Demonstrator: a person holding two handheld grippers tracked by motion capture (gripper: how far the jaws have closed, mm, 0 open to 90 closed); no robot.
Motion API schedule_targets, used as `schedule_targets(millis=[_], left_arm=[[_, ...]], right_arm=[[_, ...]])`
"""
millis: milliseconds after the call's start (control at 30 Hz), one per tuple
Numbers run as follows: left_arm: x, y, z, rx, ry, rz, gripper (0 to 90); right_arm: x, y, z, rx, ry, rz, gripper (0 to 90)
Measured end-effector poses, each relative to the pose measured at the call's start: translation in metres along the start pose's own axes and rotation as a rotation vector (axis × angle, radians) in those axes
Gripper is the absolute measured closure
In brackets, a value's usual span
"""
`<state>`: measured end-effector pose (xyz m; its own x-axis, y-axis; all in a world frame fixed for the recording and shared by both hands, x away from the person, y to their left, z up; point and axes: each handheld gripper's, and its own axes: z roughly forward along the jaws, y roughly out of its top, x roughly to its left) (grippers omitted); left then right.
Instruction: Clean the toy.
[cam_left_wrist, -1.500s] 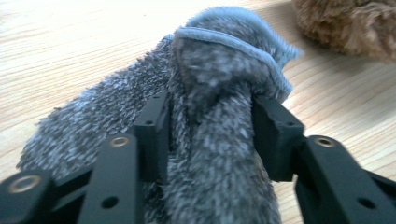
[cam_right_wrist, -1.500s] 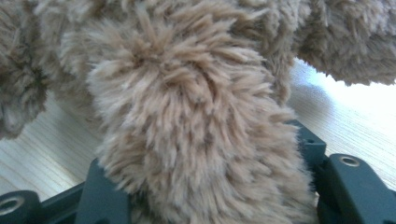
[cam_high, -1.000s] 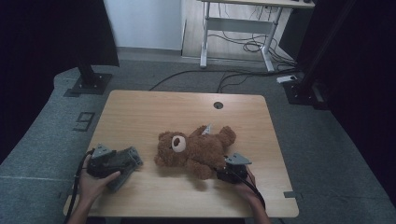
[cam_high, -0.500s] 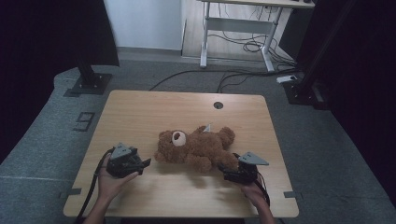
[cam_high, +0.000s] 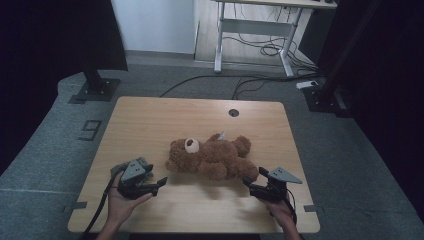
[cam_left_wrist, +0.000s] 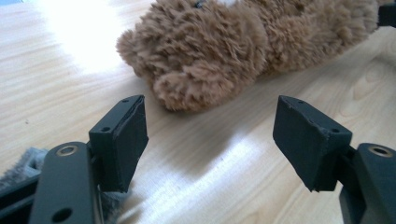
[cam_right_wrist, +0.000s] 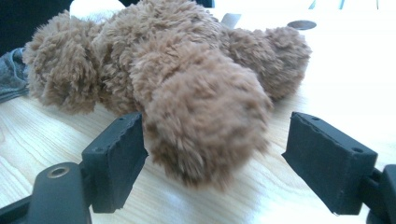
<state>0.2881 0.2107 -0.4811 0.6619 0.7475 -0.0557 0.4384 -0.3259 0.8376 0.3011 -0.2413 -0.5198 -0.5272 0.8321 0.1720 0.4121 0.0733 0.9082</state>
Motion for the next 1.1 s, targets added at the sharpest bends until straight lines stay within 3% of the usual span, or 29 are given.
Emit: schedule_targets(millis=[233,400,633,1100], left_arm=[[0.002,-0.012,-0.005,0.011,0.002,-0.011,26.7],[0.006,-0.019,-0.006,0.023,-0.003,-0.030,26.8],[0.007,-0.022,0.000,0.044,-0.025,-0.045,26.8],[0.008,-0.022,-0.001,0.043,-0.023,-0.049,26.9]], right_arm=[[-0.009,-0.019,-0.016,0.002,-0.017,0.045,19.2],[-0.016,-0.025,-0.017,0.026,-0.034,0.064,19.9],[-0.016,-0.032,-0.007,0.105,-0.082,0.020,20.2],[-0.013,-0.031,-0.004,0.102,-0.073,0.001,20.1]])
